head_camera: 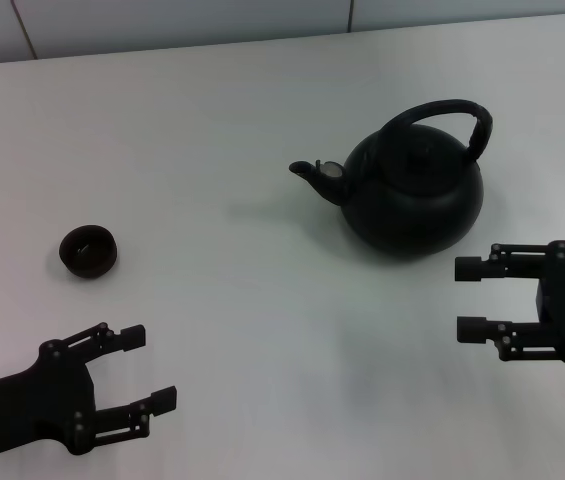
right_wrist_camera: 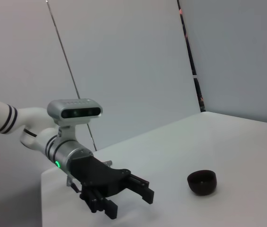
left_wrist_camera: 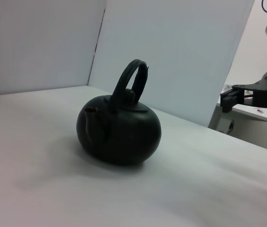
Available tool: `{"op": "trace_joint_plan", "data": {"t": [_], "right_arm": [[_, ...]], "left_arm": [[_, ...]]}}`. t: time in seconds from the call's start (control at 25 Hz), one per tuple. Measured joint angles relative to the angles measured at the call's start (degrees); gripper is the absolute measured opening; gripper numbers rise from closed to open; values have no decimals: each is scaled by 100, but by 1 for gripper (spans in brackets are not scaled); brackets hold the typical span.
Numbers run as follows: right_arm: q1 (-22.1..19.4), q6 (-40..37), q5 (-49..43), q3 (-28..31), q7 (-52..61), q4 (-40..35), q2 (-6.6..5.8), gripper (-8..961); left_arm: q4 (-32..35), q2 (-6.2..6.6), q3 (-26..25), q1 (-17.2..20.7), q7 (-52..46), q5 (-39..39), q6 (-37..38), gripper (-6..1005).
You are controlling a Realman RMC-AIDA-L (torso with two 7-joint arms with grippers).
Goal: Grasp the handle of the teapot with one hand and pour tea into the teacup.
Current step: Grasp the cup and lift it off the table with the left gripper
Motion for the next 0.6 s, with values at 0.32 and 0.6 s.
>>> {"op": "trace_joint_plan", "data": {"t": [0.32,0.6], "right_arm": [[42,71,0,-45,8,-10,15,684],[60,74,0,-44,12,1,15,684]], "left_arm": [[3,0,-3,-5,-5,0,1,856],[0,0,-10,-6,15,0,1,853]]}}
